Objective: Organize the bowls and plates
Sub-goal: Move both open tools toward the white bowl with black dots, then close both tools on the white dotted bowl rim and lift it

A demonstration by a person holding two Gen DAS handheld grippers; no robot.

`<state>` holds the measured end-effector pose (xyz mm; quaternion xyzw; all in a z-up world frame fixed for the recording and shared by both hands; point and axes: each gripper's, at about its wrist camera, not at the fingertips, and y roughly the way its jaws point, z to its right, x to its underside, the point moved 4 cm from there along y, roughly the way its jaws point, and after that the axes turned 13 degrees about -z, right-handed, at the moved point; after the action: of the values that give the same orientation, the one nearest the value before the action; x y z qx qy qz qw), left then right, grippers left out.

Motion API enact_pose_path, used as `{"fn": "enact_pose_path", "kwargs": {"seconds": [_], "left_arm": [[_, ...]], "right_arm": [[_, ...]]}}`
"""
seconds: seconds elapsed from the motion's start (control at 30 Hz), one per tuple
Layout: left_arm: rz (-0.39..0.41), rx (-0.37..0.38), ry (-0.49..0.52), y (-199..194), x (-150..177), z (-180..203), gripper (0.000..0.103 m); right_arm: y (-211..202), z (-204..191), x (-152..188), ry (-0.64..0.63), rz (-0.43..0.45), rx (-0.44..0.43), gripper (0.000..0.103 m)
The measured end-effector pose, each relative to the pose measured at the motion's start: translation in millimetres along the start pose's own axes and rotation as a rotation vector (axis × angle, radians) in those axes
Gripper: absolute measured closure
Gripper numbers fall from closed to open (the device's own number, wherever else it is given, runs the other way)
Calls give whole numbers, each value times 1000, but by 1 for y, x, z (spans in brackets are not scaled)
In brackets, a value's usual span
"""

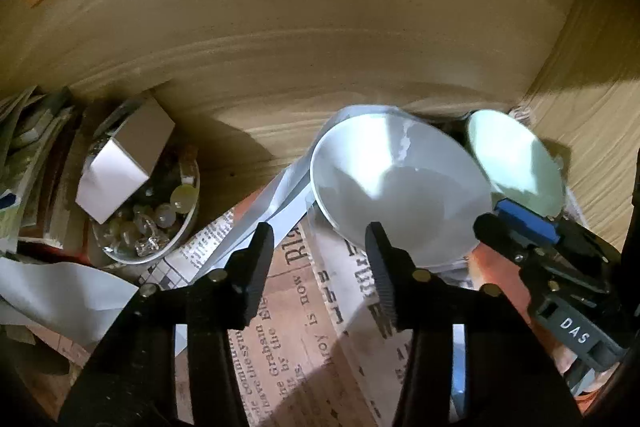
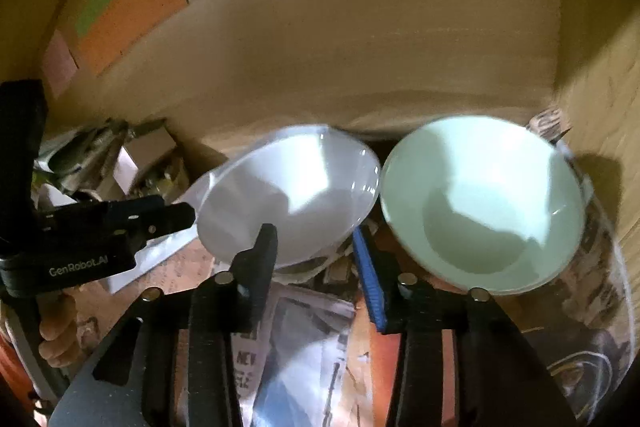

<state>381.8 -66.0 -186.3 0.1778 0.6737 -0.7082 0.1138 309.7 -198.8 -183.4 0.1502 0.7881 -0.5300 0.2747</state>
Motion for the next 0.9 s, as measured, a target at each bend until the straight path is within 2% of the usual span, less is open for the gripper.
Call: {"fn": "enact_pose_path", "kwargs": {"seconds": [0.27,0.4,0.57,0.9], "left_arm": [[-24,-6,35,15,-3,9,69],[-50,-14,59,25,-4,15,80],[-49,-64,94,27,-2,21,81],[-107,-52,121,19,23,12,81]], "right_arm": [[6,7,0,15,-18,19,70],[13,12,1,24,-37,14,72],[9,12,3,18,-42,7,76],[-9,-4,27,-49,-95,-30,77]]}}
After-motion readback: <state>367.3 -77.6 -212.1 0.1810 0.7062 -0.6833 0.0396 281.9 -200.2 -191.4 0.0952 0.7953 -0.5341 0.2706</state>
